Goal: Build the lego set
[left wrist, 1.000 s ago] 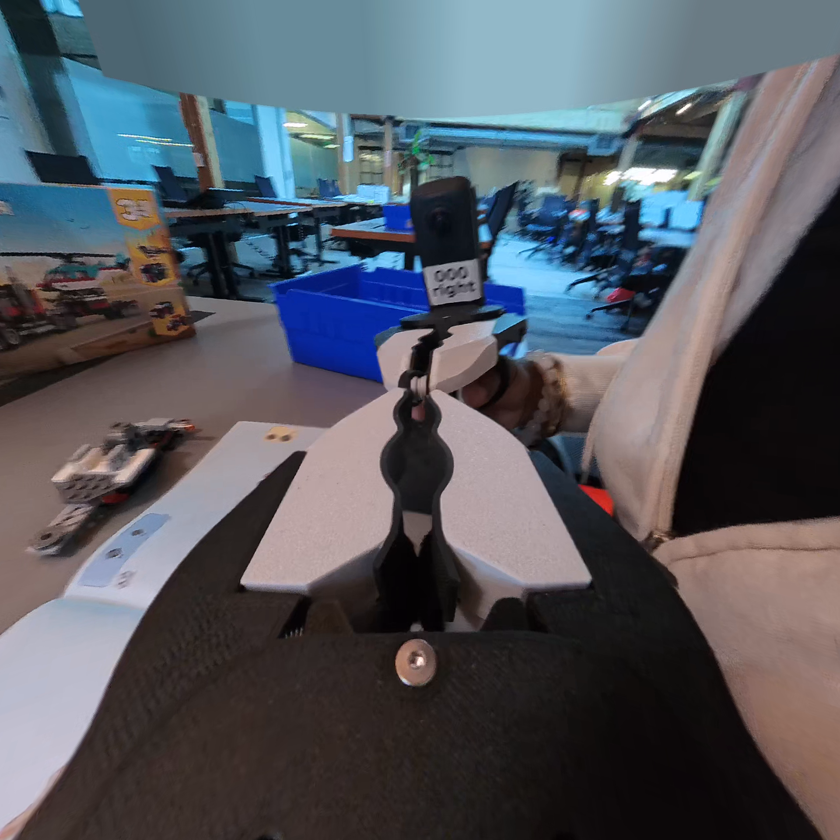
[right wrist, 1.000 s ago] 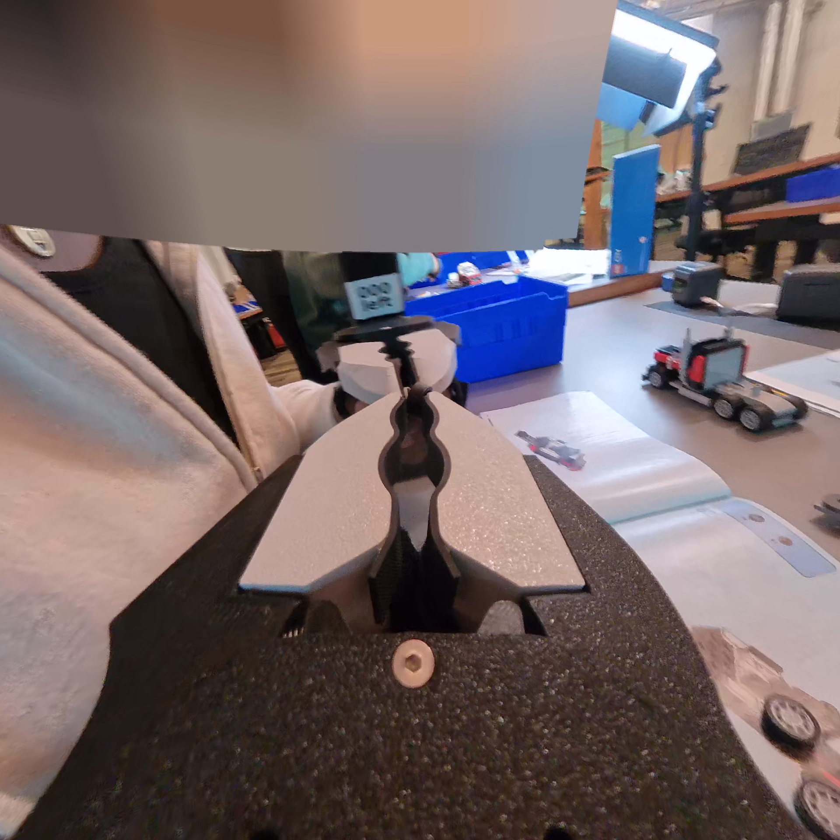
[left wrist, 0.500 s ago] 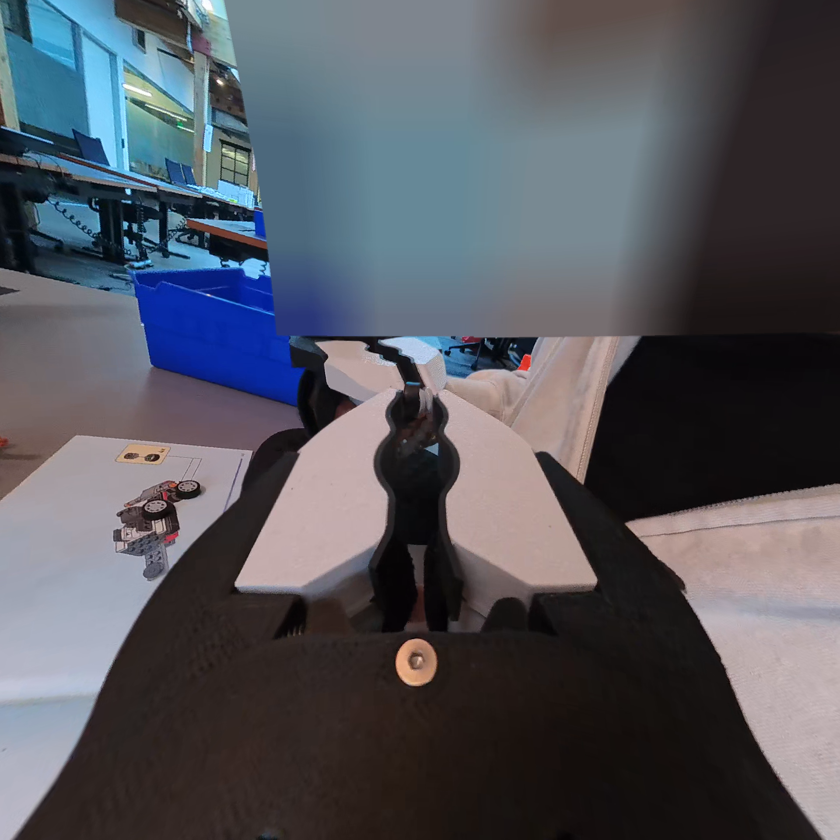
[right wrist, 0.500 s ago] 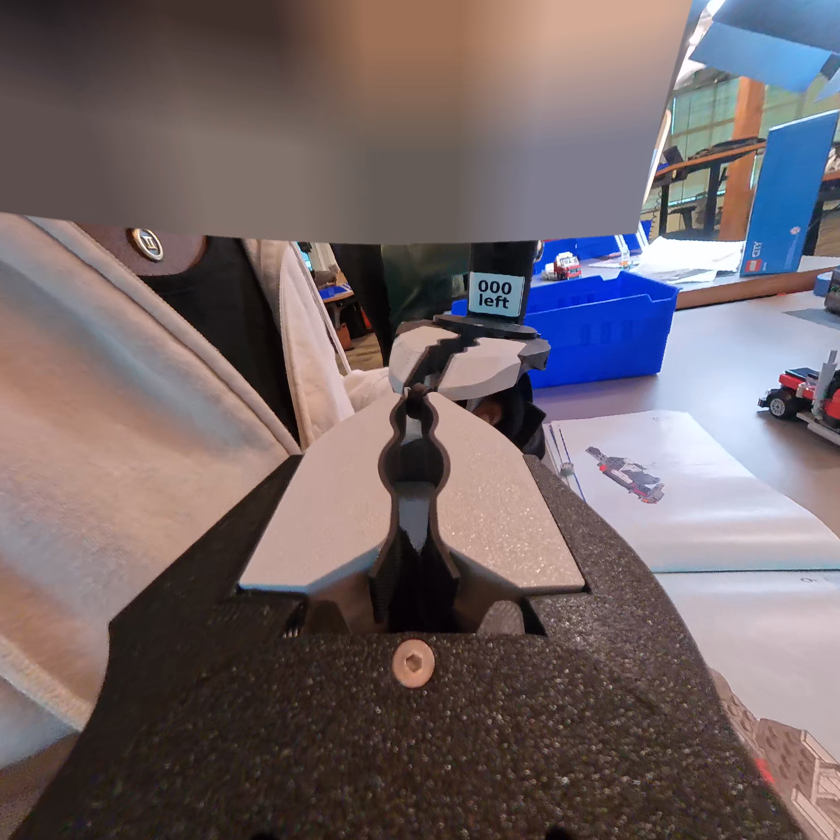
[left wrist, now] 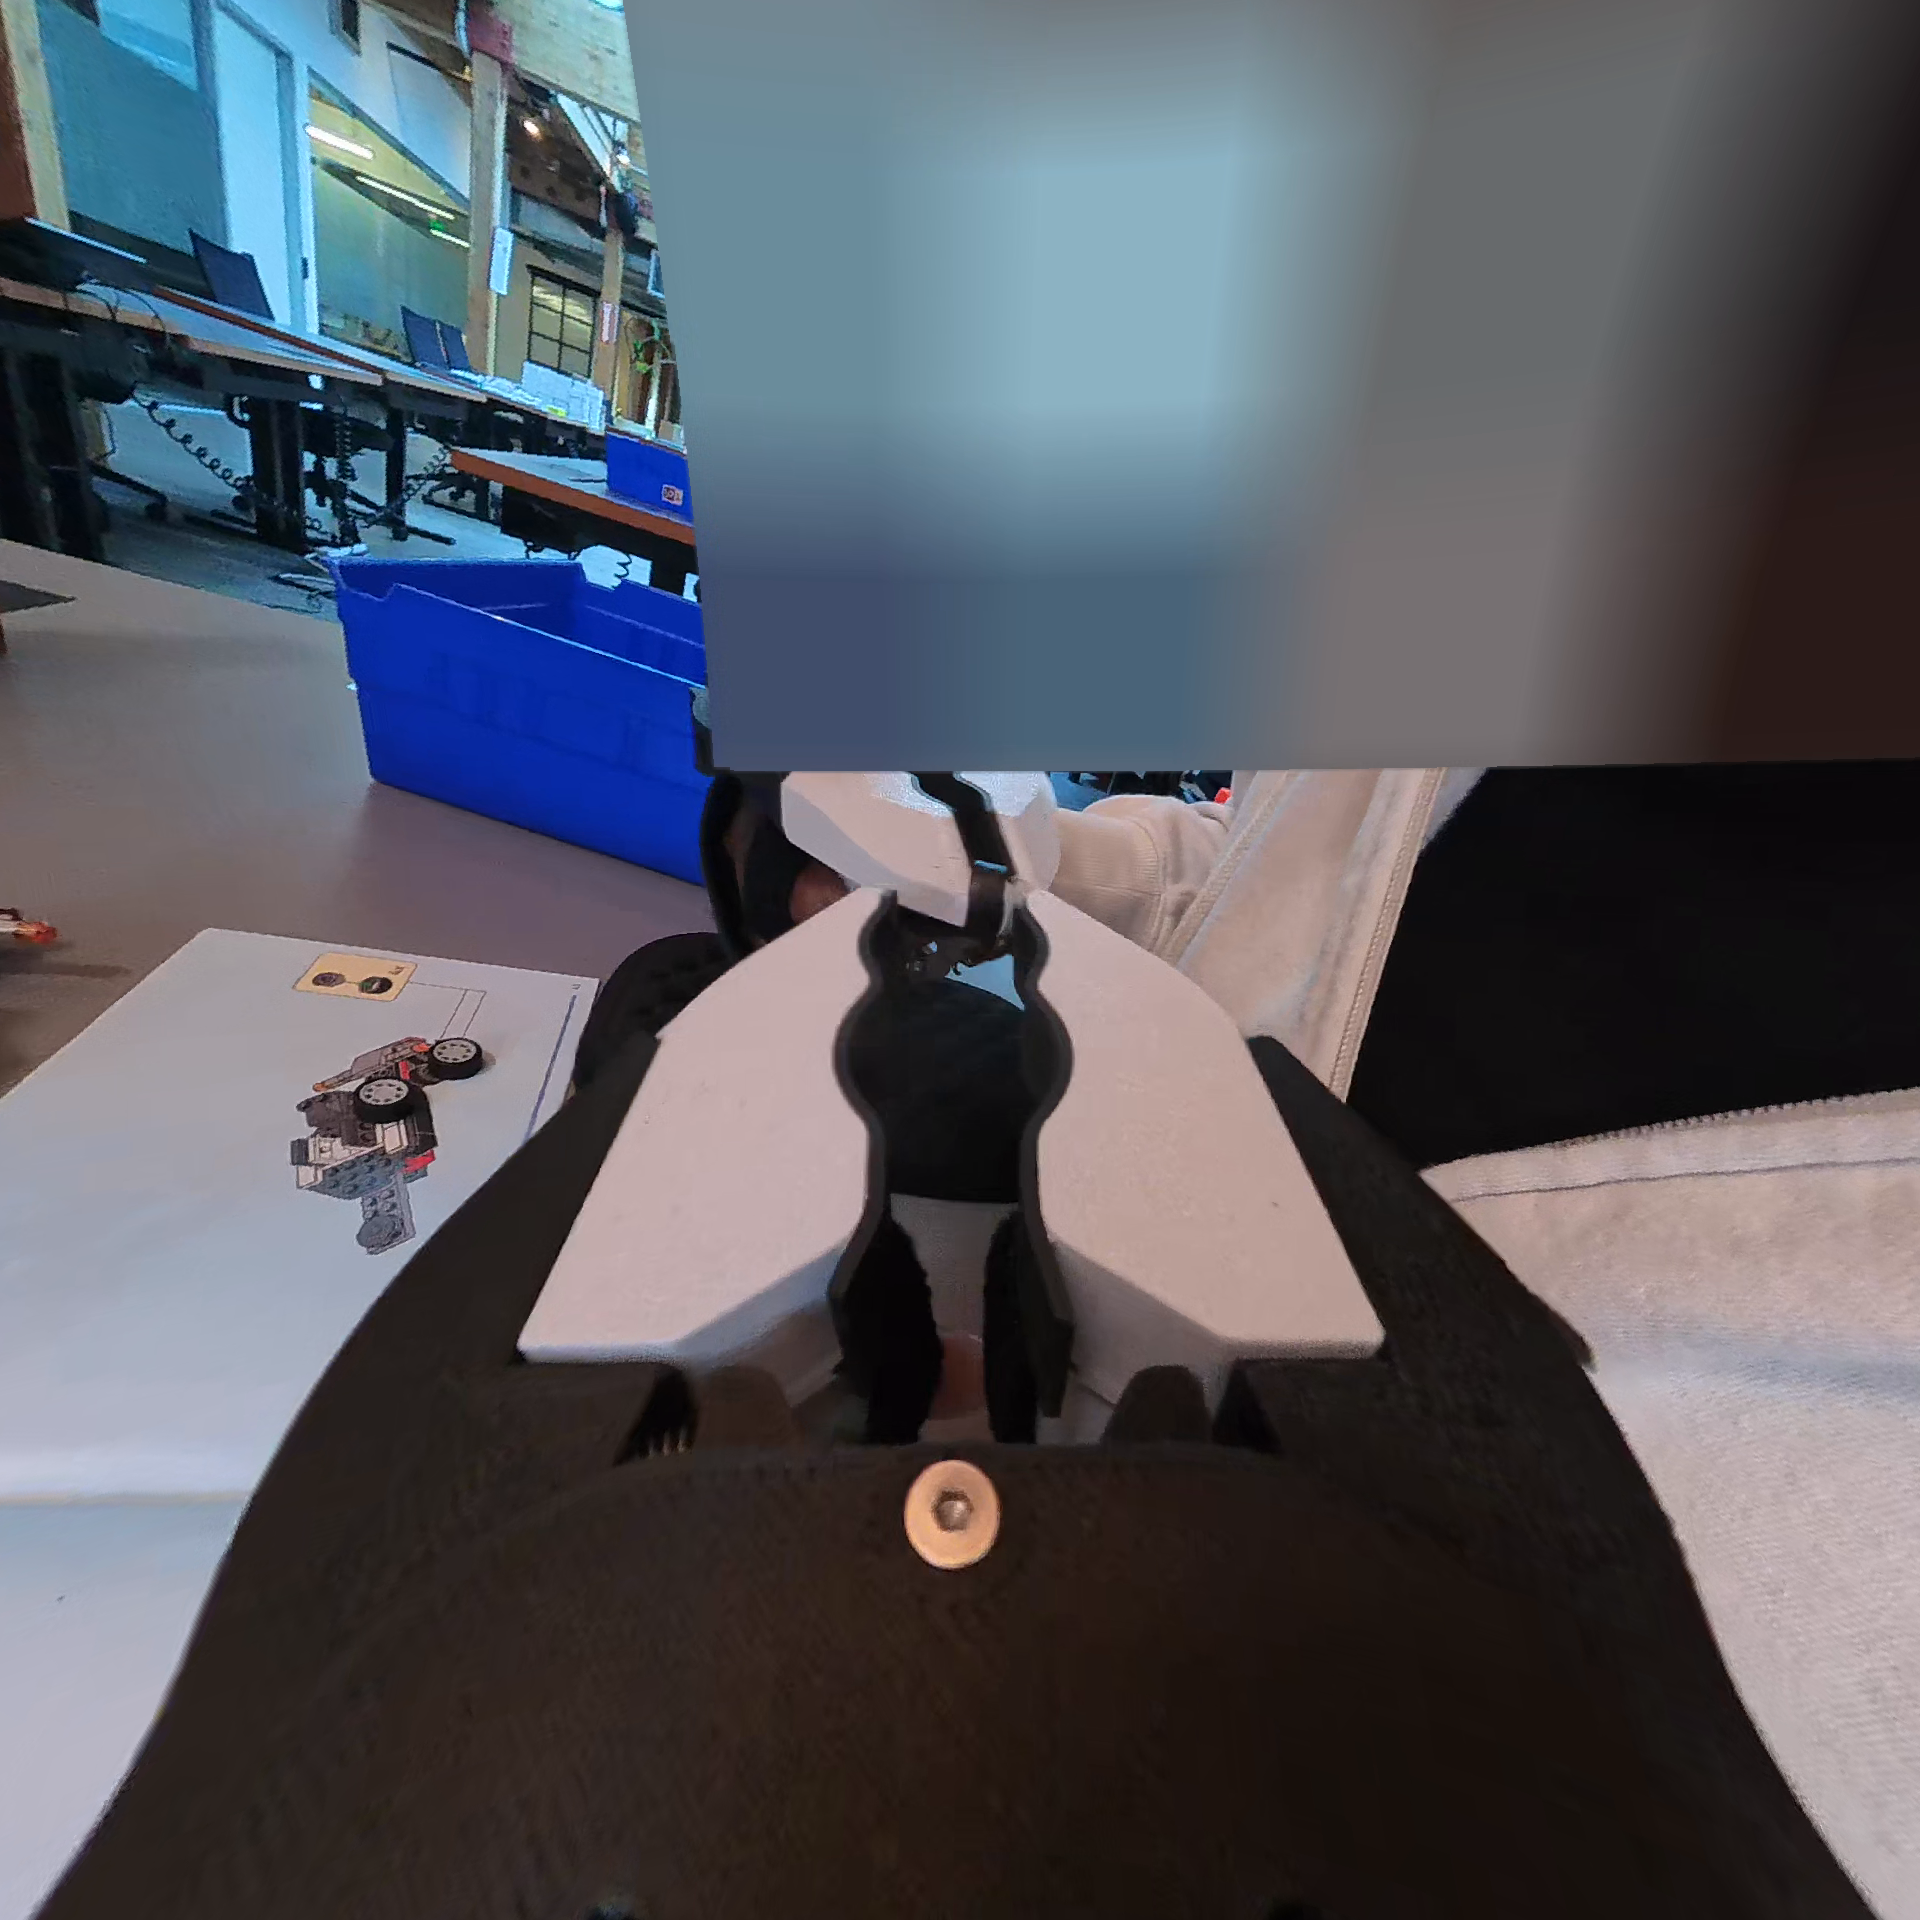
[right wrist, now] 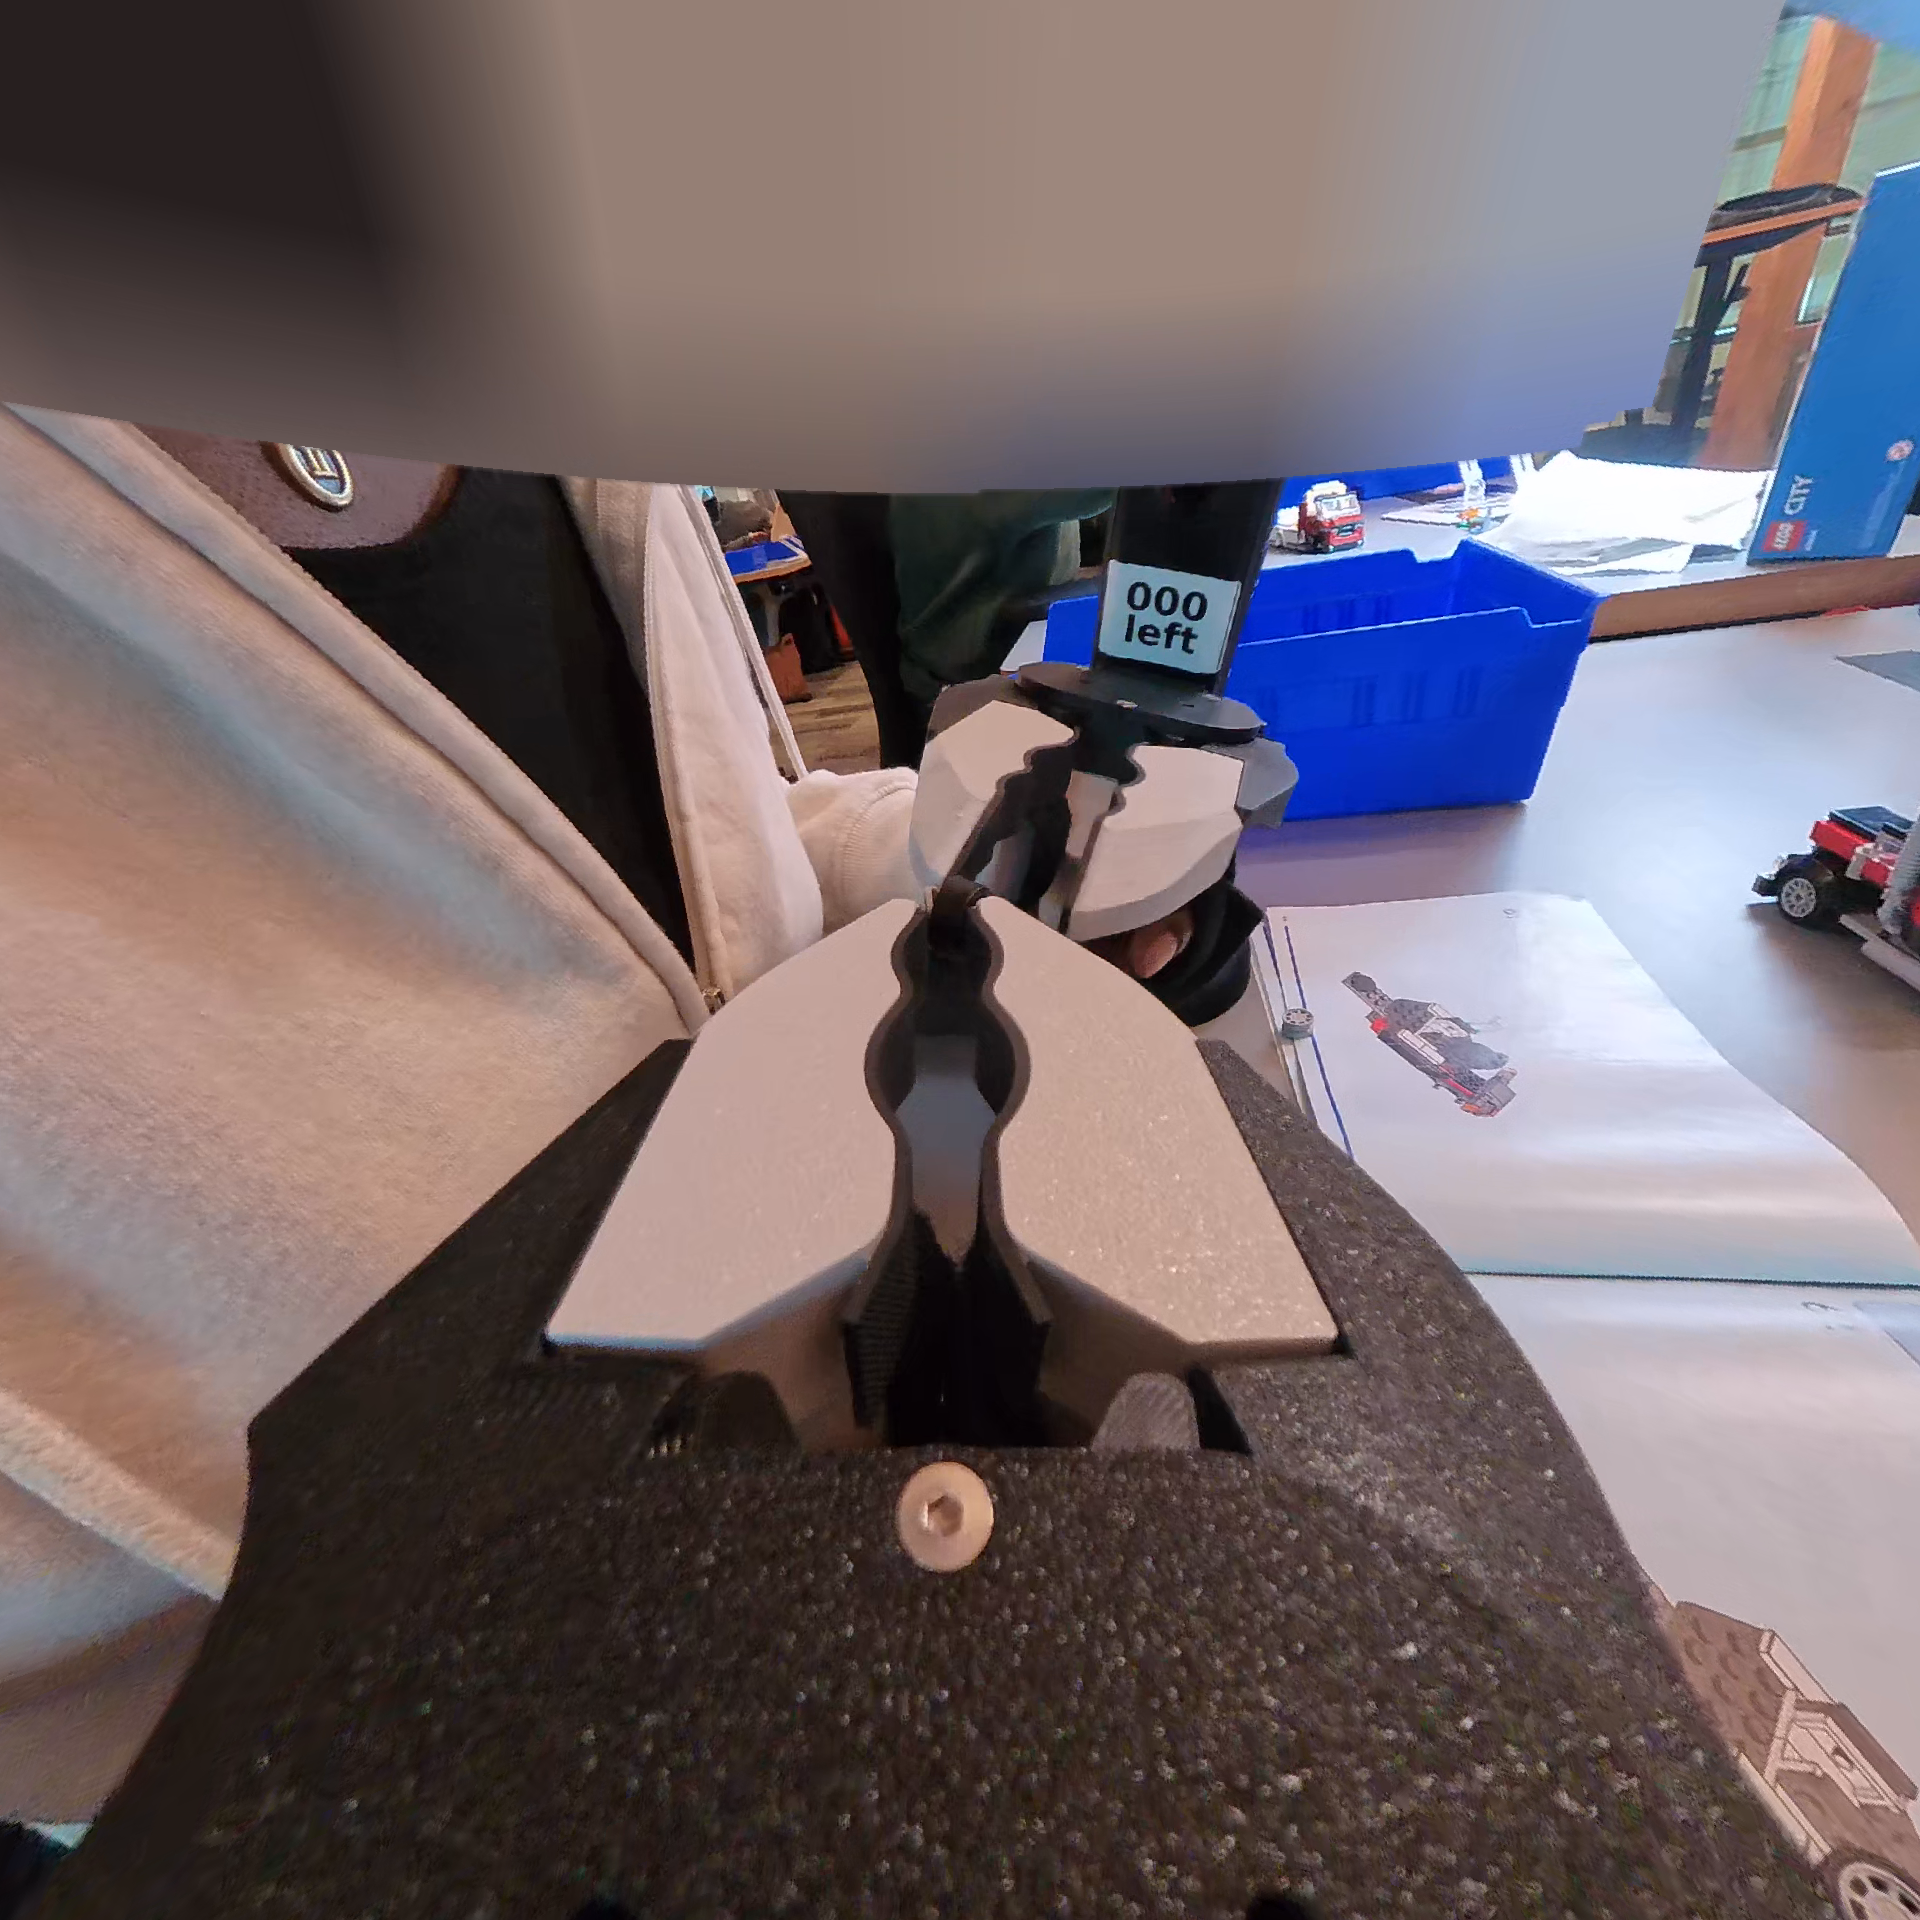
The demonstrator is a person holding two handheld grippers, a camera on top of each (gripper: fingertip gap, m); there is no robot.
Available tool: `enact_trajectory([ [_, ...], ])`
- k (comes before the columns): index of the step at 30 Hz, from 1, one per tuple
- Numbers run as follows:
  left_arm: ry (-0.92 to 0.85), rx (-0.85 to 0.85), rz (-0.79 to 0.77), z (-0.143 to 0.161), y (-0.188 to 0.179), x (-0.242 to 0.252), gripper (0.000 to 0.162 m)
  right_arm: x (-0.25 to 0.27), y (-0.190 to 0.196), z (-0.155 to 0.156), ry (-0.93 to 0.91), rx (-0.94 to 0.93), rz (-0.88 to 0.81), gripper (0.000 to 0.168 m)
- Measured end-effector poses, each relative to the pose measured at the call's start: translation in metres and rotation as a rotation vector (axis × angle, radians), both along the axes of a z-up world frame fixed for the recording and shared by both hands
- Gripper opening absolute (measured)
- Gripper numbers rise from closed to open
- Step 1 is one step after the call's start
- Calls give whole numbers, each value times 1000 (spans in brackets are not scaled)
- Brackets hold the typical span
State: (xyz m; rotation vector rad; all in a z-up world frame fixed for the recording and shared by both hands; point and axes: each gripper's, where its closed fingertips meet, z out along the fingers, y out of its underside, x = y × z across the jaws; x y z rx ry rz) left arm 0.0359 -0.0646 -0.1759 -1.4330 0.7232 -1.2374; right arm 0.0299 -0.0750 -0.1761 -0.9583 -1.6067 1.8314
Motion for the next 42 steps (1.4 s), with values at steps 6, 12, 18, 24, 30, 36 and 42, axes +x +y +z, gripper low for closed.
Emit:
enact_trajectory([
  [6, -7, -5, -82, -1, -9, 7, 13, 3, -3, 1, -12, 8, 46, 5],
  [12, -23, 10, -48, -2, -7, 6, 8, 2, -1, -2, -41, 15, 53, 6],
  [18, -16, 27, -2, -8, -5, 2, 6, -2, 2, -8, -65, 27, 21, 6],
  [24, 47, 55, 83, -16, 4, -1, 4, -5, 11, -17, -87, 64, -75, 6],
  [30, 161, 151, -165, -23, -30, 54, 0, -26, -3, -63, -250, 285, -91, 6],
  [36, 18, 74, 102, -8, 3, -2, 0, -10, 50, -42, -169, 268, -365, 6],
  [42, -229, -217, 286, -4, 48, -16, 28, -25, 70, 9, 194, 374, -700, 6],
])
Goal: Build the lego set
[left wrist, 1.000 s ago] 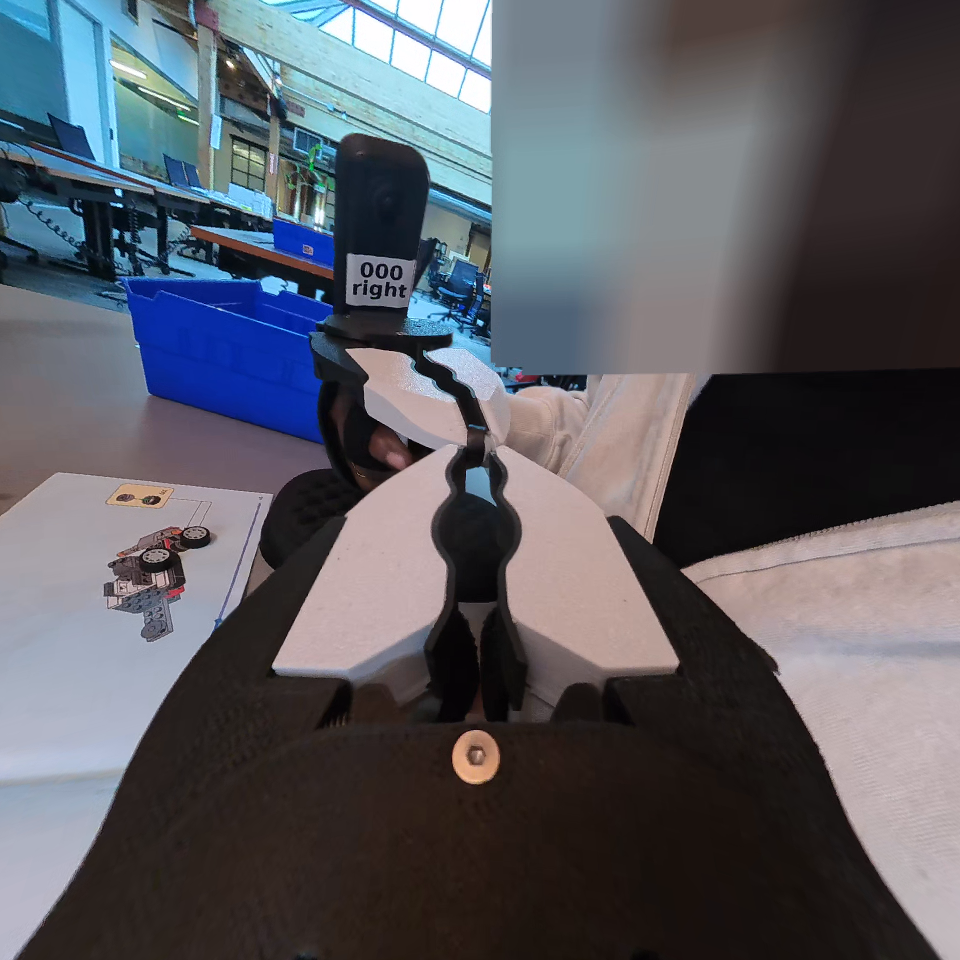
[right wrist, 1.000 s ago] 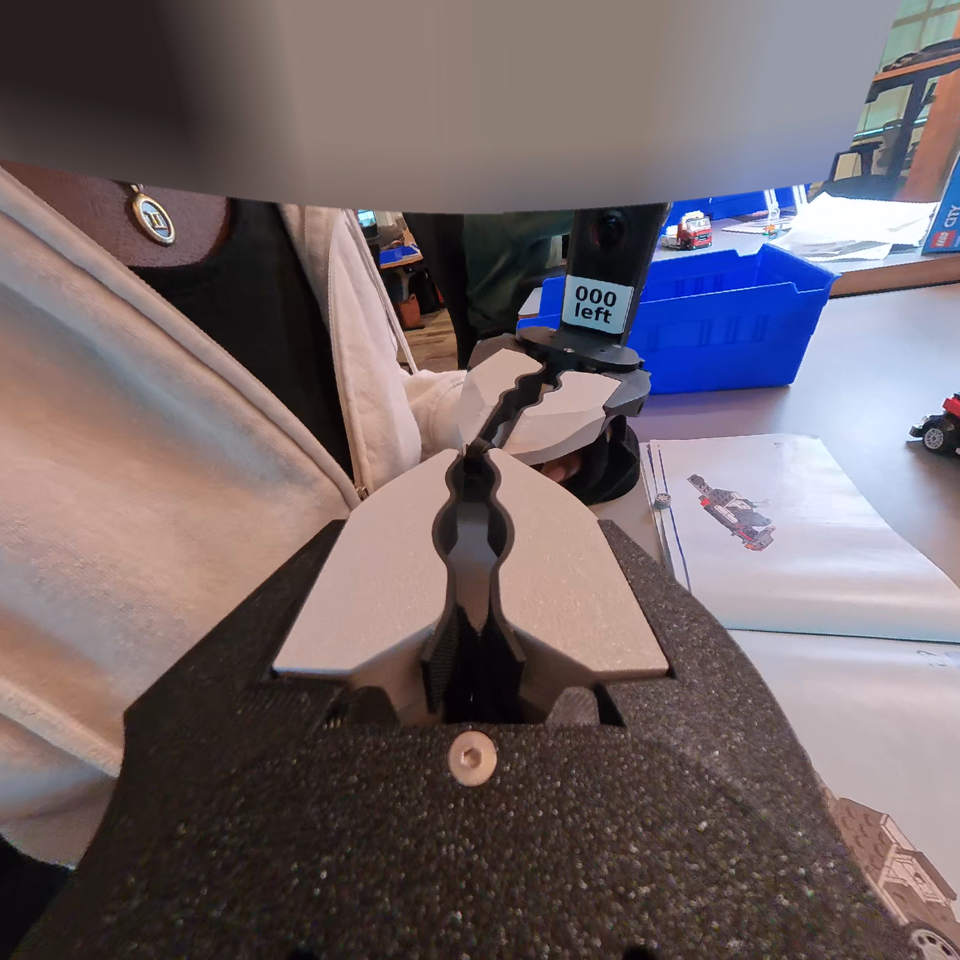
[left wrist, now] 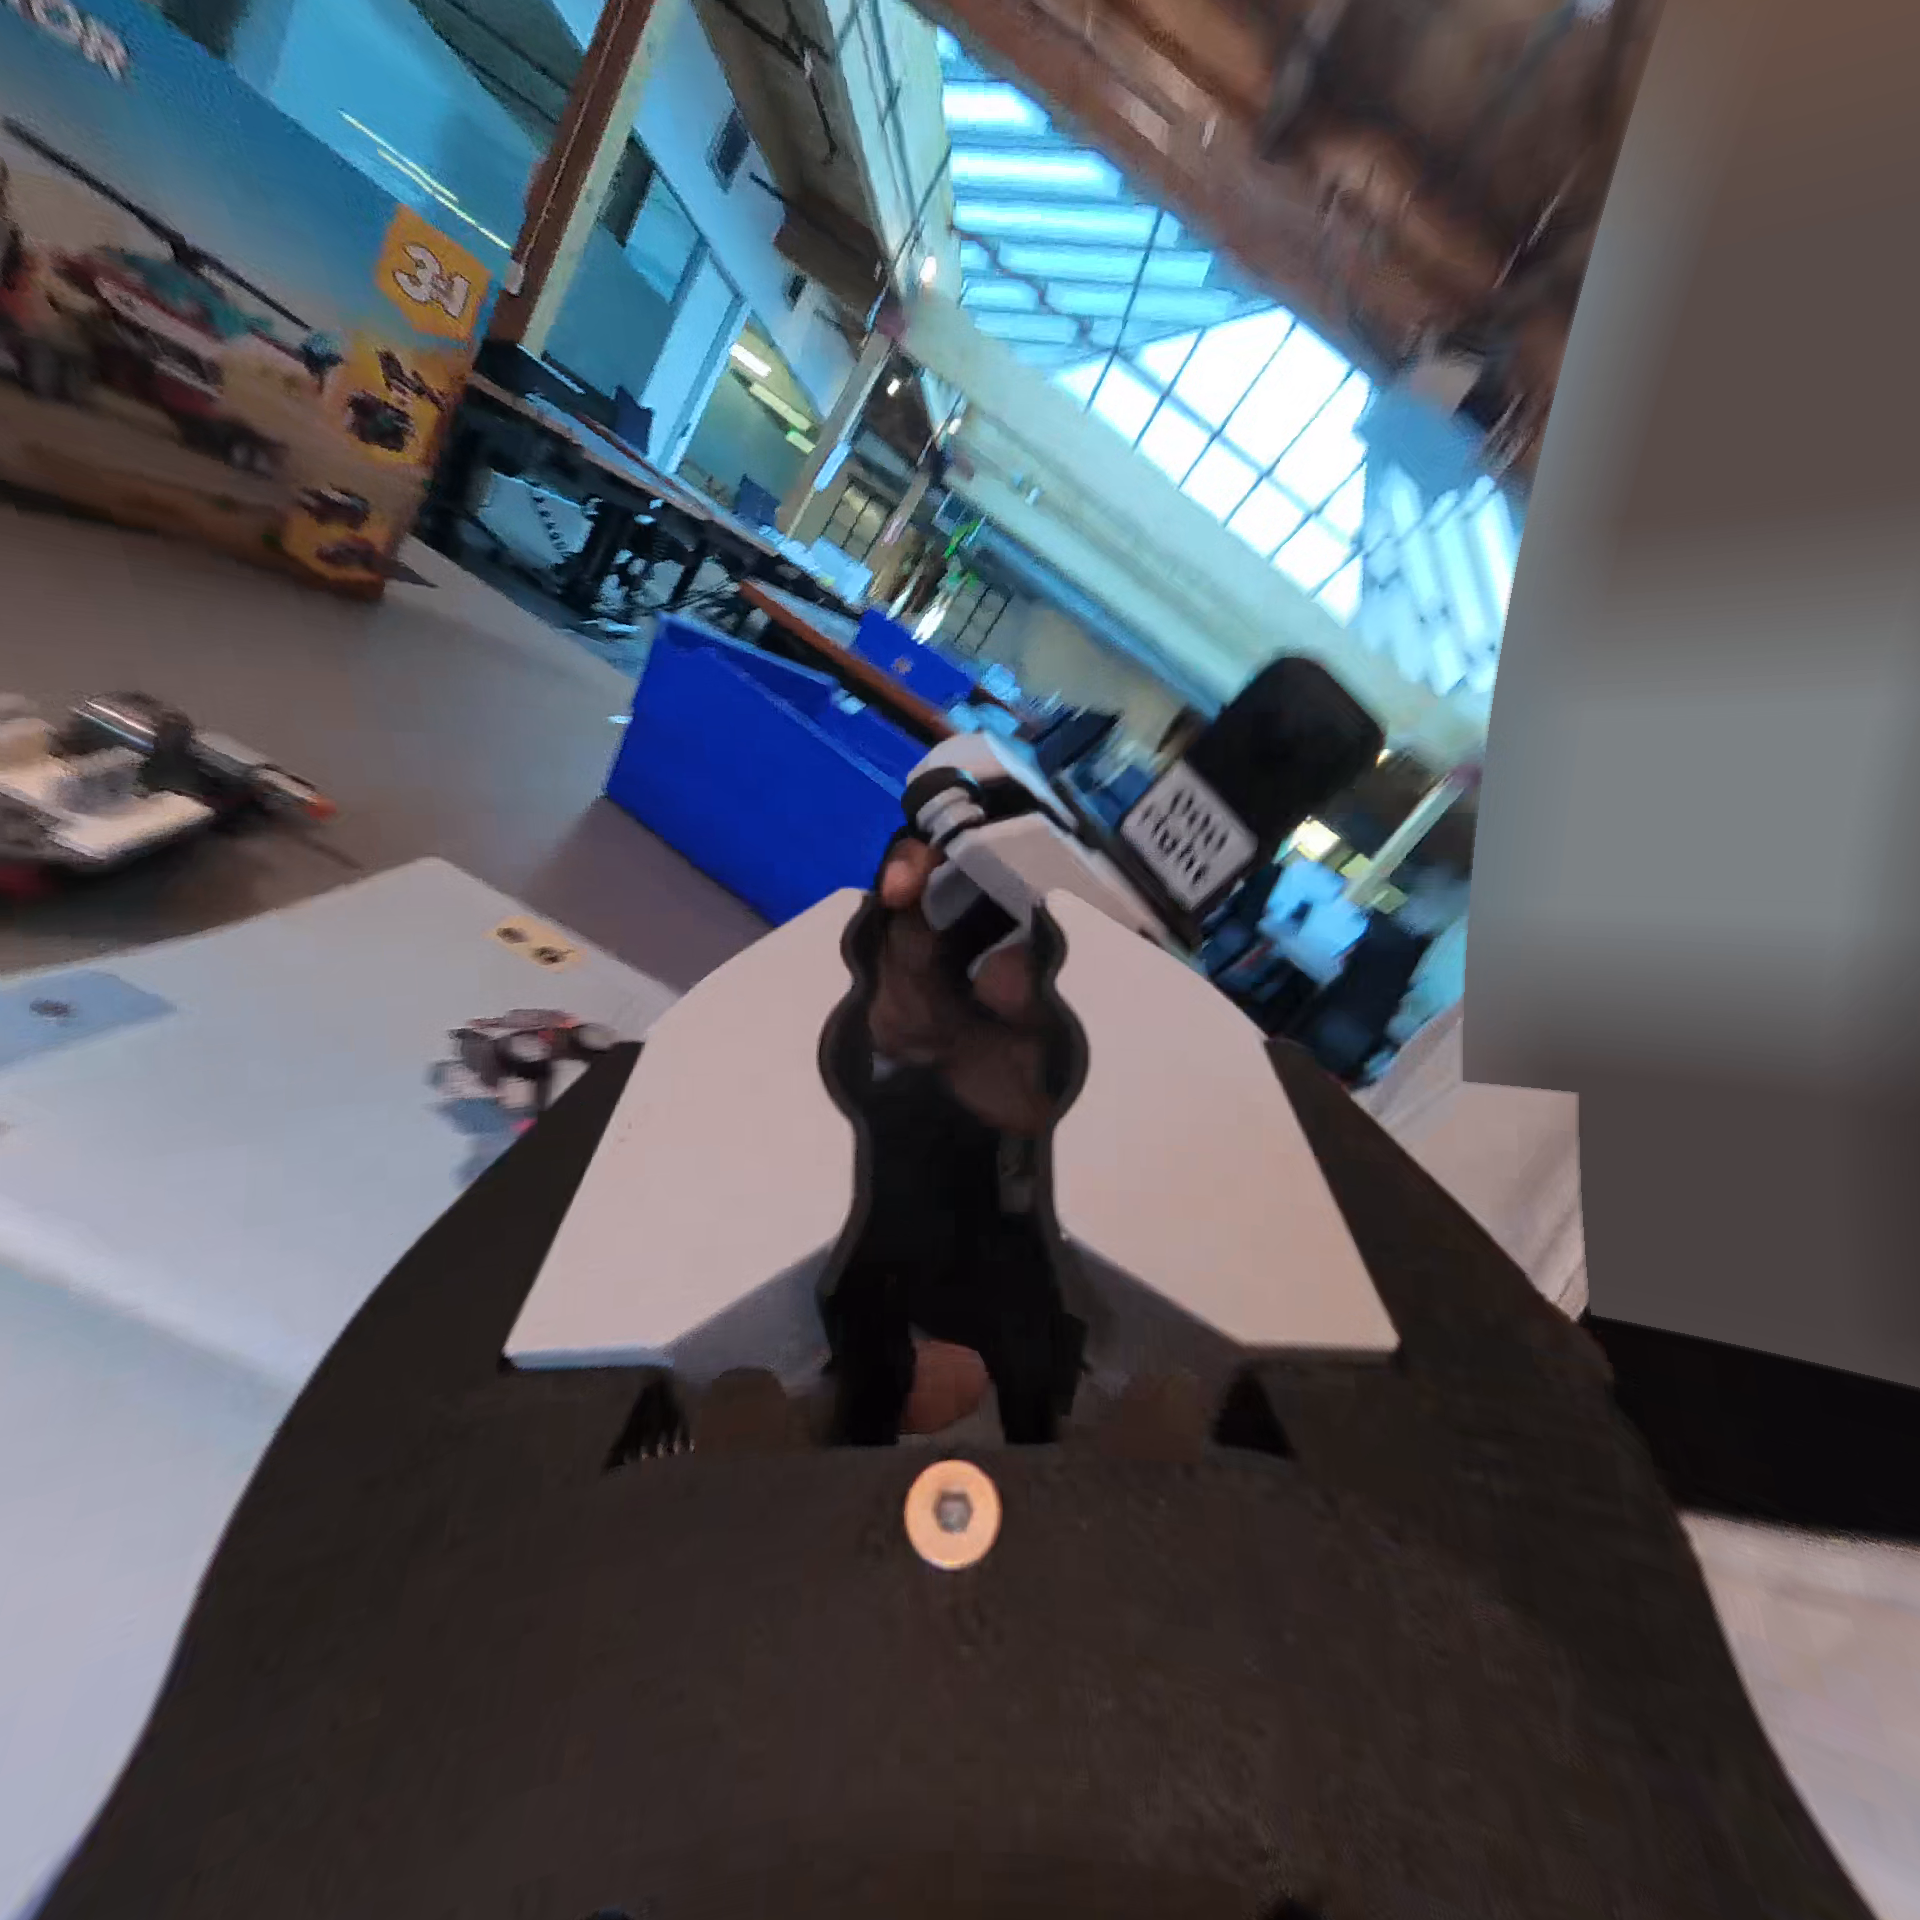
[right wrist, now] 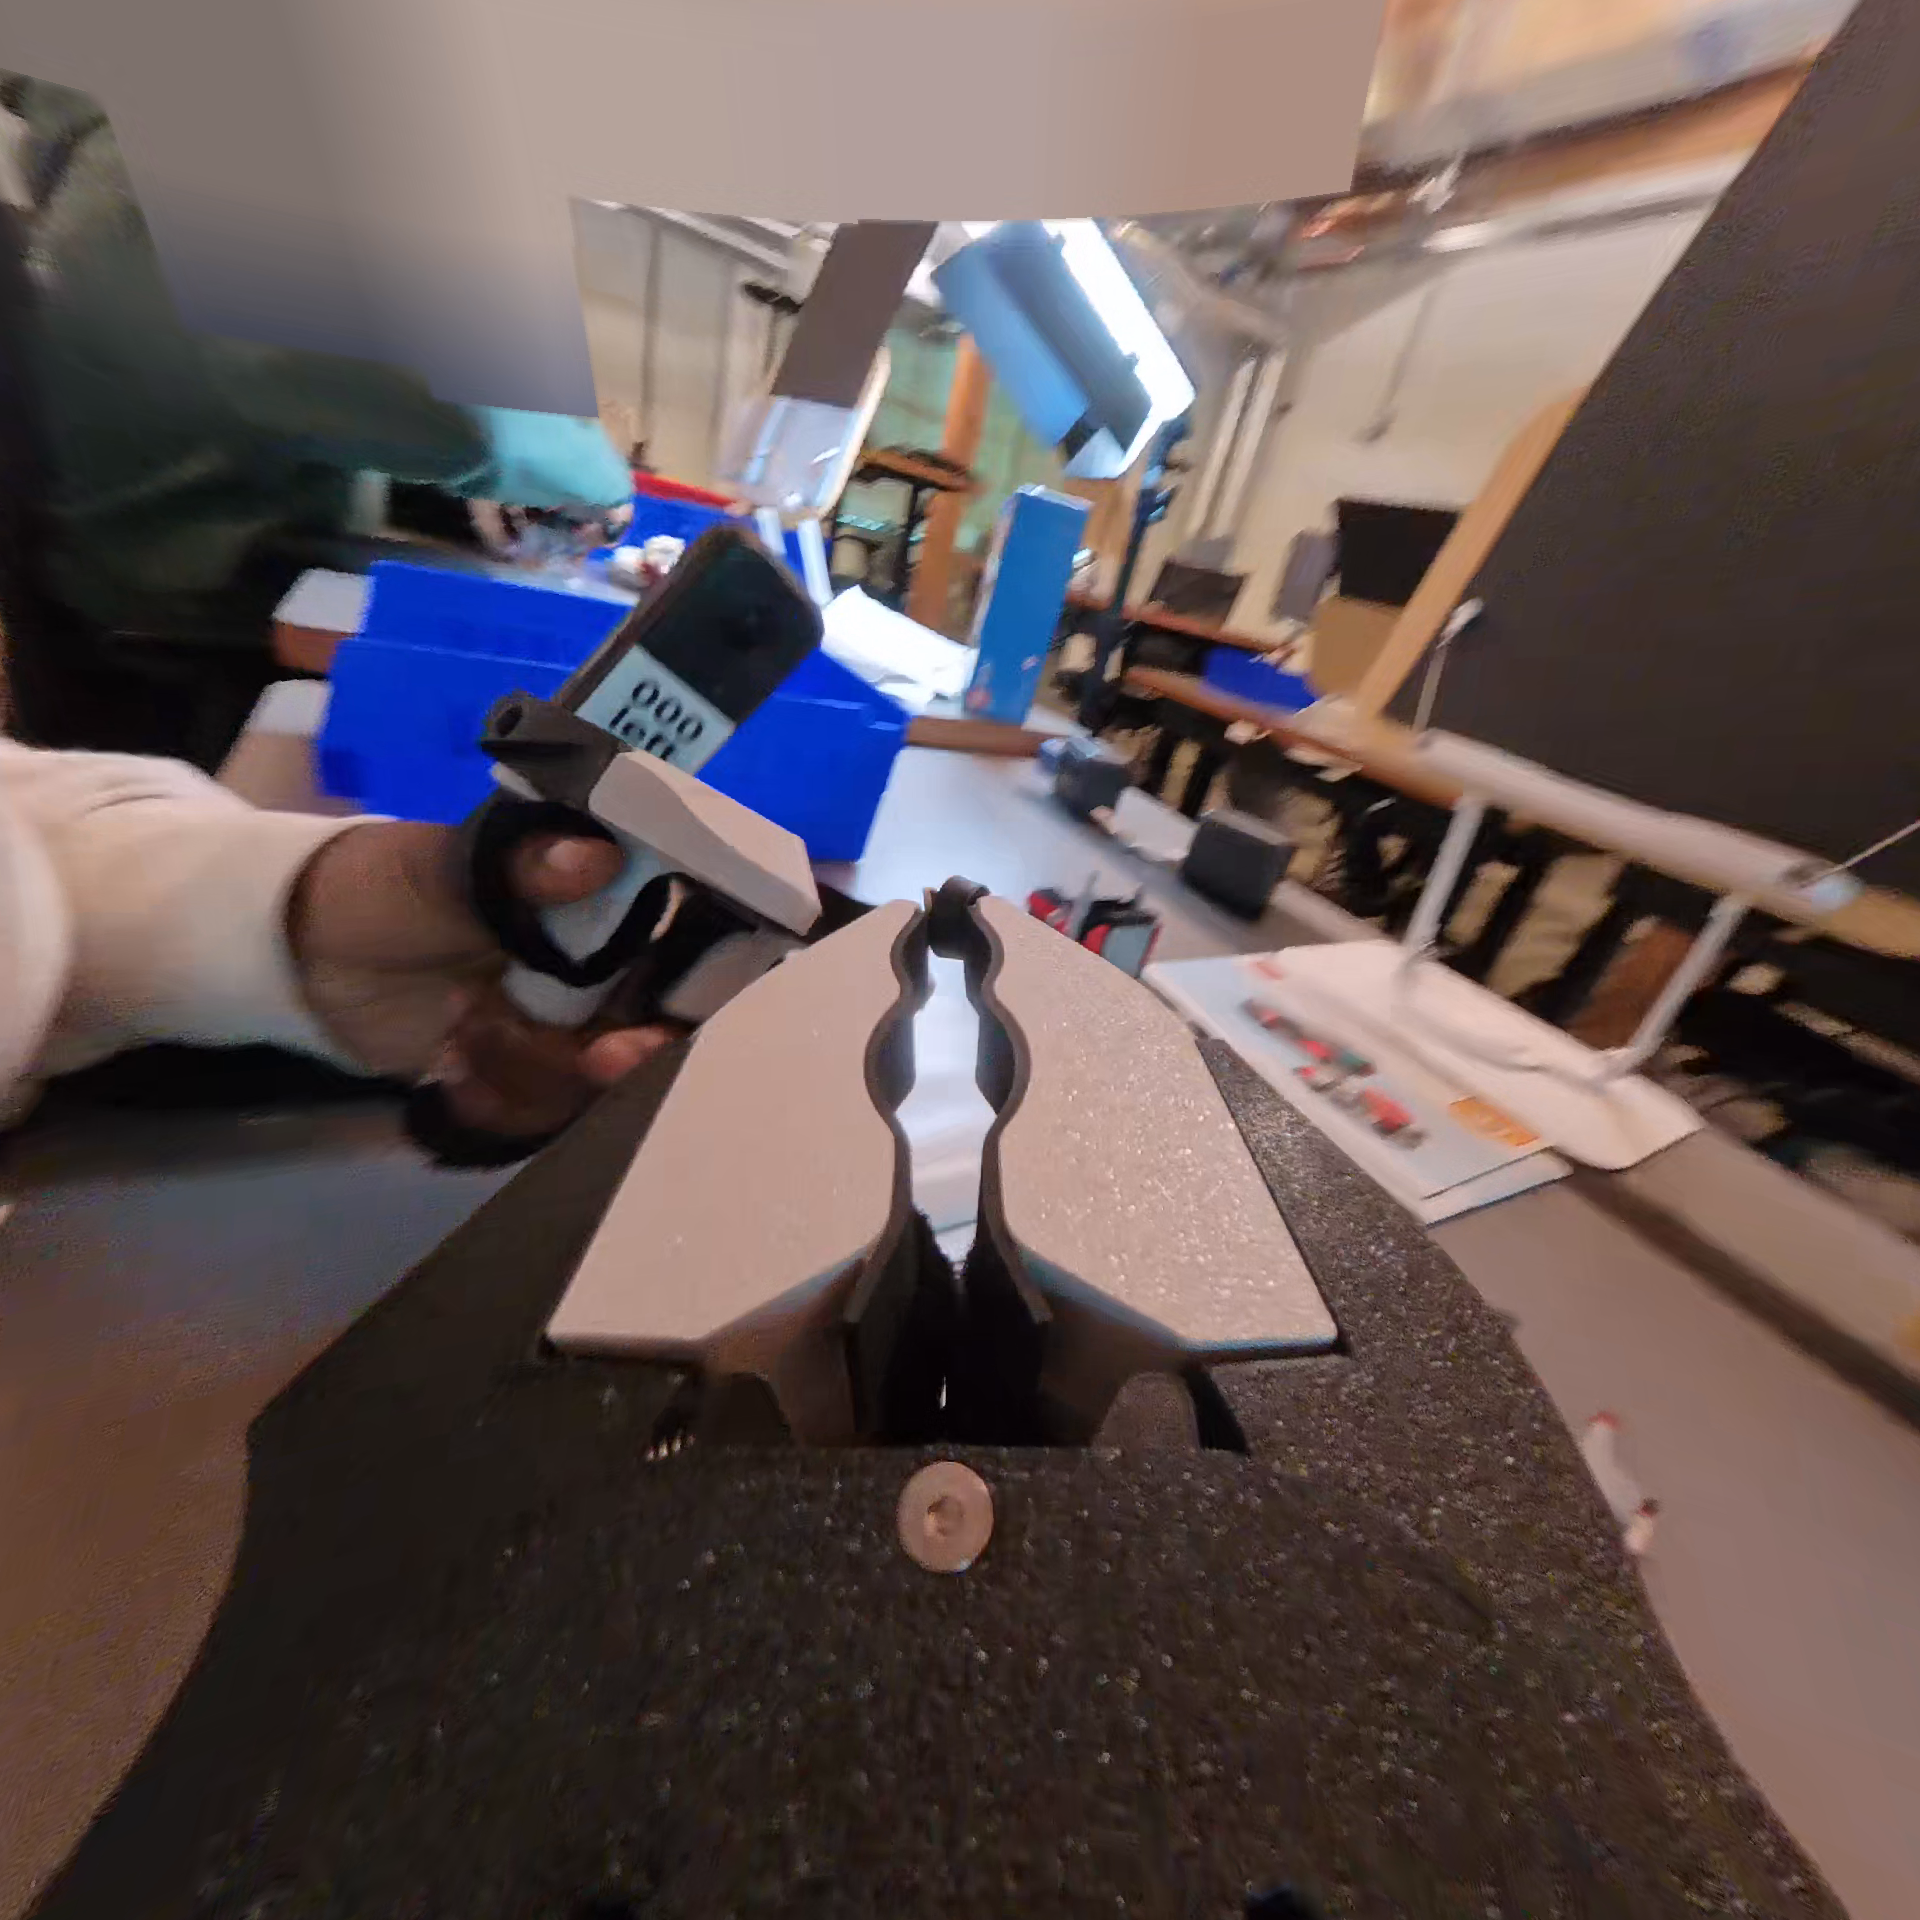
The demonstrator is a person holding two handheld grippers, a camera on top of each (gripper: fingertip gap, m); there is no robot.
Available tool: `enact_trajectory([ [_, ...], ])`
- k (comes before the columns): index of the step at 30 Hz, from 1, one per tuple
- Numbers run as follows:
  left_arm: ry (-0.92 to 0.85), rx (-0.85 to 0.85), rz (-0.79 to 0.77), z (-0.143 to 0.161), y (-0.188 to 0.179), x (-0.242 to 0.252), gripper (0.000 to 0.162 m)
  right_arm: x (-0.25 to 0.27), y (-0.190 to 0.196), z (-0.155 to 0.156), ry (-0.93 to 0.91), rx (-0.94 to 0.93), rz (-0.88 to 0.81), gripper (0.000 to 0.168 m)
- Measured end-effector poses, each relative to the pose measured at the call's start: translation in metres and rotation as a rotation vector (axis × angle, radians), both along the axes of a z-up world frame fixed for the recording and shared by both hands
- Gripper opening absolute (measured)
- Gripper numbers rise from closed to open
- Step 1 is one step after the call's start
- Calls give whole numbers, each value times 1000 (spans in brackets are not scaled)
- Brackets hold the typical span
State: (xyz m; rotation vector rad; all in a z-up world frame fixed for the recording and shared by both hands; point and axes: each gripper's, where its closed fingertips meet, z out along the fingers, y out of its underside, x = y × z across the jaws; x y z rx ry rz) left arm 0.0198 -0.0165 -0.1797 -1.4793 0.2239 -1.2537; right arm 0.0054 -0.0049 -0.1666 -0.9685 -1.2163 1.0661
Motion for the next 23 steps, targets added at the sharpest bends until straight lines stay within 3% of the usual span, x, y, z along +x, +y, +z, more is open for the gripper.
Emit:
enact_trajectory([
  [4, -239, -47, -19, 20, 9, -2, 21, -7, 4, 12, 63, 125, -136, 6],
  [9, -242, -27, 33, 26, 12, -6, 11, -4, 6, 16, 92, 227, -231, 6],
  [16, -312, -43, 23, 29, 12, -5, 20, -4, 0, 18, 126, 284, -257, 6],
  [23, -190, 85, 36, 38, 4, -4, 11, -1, -8, 25, 168, 319, -226, 7],
])
